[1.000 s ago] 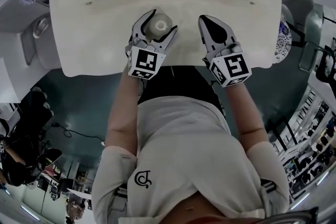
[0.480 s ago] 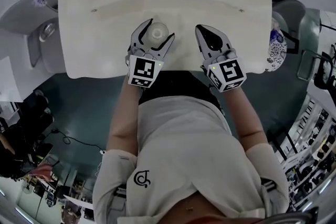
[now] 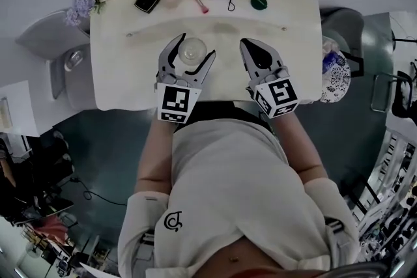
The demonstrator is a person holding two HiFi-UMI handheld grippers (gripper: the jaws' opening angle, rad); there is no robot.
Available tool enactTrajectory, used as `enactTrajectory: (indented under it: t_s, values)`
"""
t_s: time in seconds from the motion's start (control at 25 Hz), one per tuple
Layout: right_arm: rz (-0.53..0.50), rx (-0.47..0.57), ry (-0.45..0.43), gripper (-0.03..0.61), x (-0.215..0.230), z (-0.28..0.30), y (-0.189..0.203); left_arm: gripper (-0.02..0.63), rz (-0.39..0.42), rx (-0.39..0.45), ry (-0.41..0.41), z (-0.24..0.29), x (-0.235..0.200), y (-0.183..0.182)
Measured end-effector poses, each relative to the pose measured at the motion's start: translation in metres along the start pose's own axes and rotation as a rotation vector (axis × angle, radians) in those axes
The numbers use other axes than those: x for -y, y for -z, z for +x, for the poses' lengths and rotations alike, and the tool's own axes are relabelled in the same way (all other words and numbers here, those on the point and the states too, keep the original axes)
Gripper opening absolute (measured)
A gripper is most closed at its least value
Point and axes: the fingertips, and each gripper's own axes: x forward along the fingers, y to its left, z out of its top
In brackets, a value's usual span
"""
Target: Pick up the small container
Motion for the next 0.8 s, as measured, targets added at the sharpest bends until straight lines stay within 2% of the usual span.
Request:
enactTrajectory:
  t_s: [0.52, 0.8]
  values:
    - [-0.088, 0.131, 0.034, 0.006, 0.000, -0.018, -0.067, 0.350, 0.045, 0.117, -0.073, -0.041, -0.020, -0.086]
    - [-0.127, 0.188, 0.039, 0.006, -0.005, -0.031, -0.089, 0.350, 0.041, 0.141, -0.128, -0.063, -0.035, -0.102]
